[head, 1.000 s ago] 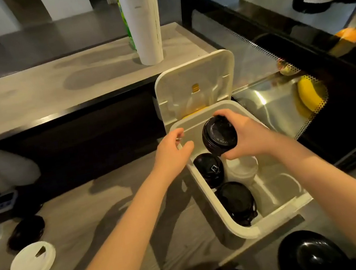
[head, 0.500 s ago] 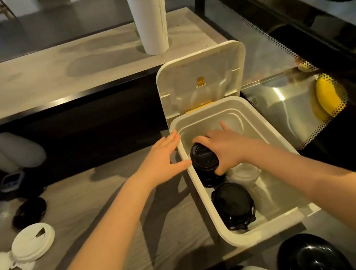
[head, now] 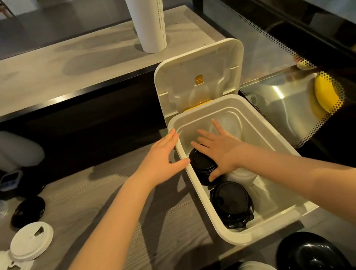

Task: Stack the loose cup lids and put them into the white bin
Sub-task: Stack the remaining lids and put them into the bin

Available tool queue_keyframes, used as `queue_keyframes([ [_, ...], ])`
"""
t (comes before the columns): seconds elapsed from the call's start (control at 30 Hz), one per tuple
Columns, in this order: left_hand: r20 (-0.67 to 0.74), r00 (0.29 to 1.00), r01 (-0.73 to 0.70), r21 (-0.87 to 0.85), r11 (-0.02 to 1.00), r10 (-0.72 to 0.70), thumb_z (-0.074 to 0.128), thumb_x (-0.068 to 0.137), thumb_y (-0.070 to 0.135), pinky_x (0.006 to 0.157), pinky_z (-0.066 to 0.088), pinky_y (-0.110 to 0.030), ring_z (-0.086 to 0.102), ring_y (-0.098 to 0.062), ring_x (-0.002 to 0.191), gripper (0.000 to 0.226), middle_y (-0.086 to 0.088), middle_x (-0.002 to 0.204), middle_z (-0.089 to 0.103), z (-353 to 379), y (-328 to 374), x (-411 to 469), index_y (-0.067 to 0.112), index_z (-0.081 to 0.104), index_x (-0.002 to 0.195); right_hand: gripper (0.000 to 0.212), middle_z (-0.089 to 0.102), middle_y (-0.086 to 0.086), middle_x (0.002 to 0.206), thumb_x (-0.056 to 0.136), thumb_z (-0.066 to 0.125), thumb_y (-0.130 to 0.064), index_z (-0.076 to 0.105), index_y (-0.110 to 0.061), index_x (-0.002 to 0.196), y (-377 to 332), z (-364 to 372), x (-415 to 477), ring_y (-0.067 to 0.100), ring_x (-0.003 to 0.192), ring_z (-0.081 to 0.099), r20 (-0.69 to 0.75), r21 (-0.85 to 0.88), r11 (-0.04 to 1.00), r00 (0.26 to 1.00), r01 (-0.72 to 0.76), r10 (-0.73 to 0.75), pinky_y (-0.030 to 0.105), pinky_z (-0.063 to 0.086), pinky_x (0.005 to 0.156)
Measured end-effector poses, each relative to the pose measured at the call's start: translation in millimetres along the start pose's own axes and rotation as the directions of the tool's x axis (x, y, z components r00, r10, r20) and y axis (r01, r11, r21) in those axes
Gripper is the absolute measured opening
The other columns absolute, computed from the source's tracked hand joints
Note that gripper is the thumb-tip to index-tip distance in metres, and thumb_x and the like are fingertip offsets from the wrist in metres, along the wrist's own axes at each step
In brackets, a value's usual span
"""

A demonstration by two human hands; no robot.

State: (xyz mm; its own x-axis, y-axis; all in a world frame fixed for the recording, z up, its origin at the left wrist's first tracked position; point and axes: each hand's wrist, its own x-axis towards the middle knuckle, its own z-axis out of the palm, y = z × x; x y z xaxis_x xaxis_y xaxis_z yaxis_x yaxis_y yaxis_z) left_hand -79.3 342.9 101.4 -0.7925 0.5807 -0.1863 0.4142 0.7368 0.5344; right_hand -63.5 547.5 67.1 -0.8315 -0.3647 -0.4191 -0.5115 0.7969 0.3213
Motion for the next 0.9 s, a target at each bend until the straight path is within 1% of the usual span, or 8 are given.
queue_keyframes([
  [0.1,0.01,1.0,-0.004,0.02,1.0,0.004,0.055,0.09,0.043,0.117,0.009,-0.03,0.004,-0.014,0.146,0.079,0.007,0.159,0.001,0.1,-0.6,-0.4,0.021,0.008,0.151,0.11,-0.003,0.008,0.16,0.075,0.035,-0.082,-0.009,-0.016,0.15,3.0,0.3,-6.9,0.025,0.145,-0.017,-0.015,0.041,0.999,1.0,0.022,-0.022,0.061,-0.022,0.106],
  [0.17,0.021,1.0,-0.002,0.04,0.999,0.001,0.054,0.091,0.045,0.119,0.009,-0.034,0.003,-0.015,0.146,0.079,0.007,0.159,0.0,-0.4,-1.7,-0.7,0.022,0.007,0.151,0.099,-0.002,0.006,0.16,0.081,0.034,-0.077,-0.004,-0.018,0.151,4.6,-0.9,-13.0,0.021,0.145,-0.017,-0.062,0.123,0.992,0.998,0.031,-0.024,0.058,-0.024,0.106],
  [0.33,0.055,0.998,-0.008,0.296,0.955,-0.009,0.041,0.091,0.058,0.118,0.015,-0.049,0.0,-0.019,0.147,0.079,0.006,0.159,-0.003,-5.3,0.1,-1.0,0.023,0.004,0.151,0.056,0.029,0.0,0.154,0.097,0.033,-0.052,0.031,-0.025,0.146,5.4,-2.5,-21.3,0.019,0.147,0.0,-0.134,0.194,0.981,0.99,-0.02,0.047,0.057,-0.023,0.104],
  [0.43,0.048,0.999,-0.039,0.469,0.883,0.018,0.031,0.091,0.063,0.118,0.014,-0.048,-0.001,-0.022,0.147,0.079,0.003,0.16,-0.002,-7.9,3.0,-0.9,0.021,0.003,0.152,0.05,0.036,-0.003,0.151,0.098,0.034,-0.048,0.035,-0.027,0.144,3.5,4.0,-22.8,0.019,0.147,0.006,-0.126,0.161,0.985,0.989,-0.06,0.081,0.06,-0.02,0.105],
  [0.57,0.051,0.998,-0.056,0.57,0.82,0.033,0.023,0.092,0.064,0.117,0.011,-0.048,-0.002,-0.023,0.147,0.078,0.0,0.16,-0.001,-8.5,4.6,-1.3,0.019,0.002,0.151,0.049,0.04,-0.001,0.148,0.098,0.036,-0.045,0.04,-0.024,0.142,-1.0,5.3,-25.3,0.02,0.146,0.011,-0.178,0.178,0.981,0.978,-0.076,0.108,0.058,-0.02,0.106],
  [0.67,0.032,0.997,-0.071,0.578,0.813,0.064,0.024,0.093,0.062,0.117,0.012,-0.047,0.0,-0.023,0.147,0.076,-0.001,0.16,0.003,-9.2,4.9,-3.3,0.018,0.006,0.151,0.045,0.047,0.002,0.143,0.096,0.045,-0.041,0.05,-0.02,0.135,-5.0,-0.2,-27.3,0.022,0.144,0.02,-0.264,0.318,0.944,0.948,-0.091,0.18,0.056,-0.01,0.112],
  [0.77,-0.001,0.996,-0.075,0.556,0.828,0.091,0.029,0.094,0.059,0.116,0.016,-0.044,0.007,-0.023,0.146,0.07,-0.002,0.158,0.014,-13.7,1.1,-8.8,0.019,0.017,0.15,0.038,0.057,0.006,0.13,0.093,0.053,-0.031,0.057,-0.014,0.127,-4.7,-14.6,-29.8,0.028,0.132,0.039,-0.375,0.49,0.861,0.859,-0.134,0.347,0.049,0.011,0.114],
  [0.9,-0.115,0.989,-0.023,0.501,0.865,0.093,0.04,0.095,0.048,0.114,0.022,-0.038,0.021,-0.02,0.143,0.056,-0.002,0.152,0.032,-28.8,-13.7,-24.3,0.019,0.036,0.143,0.039,0.057,0.002,0.126,0.096,0.044,-0.033,0.051,-0.017,0.131,-13.3,-52.0,-33.4,0.024,0.117,0.05,-0.384,0.571,0.798,0.797,-0.192,0.466,0.037,0.04,0.096],
])
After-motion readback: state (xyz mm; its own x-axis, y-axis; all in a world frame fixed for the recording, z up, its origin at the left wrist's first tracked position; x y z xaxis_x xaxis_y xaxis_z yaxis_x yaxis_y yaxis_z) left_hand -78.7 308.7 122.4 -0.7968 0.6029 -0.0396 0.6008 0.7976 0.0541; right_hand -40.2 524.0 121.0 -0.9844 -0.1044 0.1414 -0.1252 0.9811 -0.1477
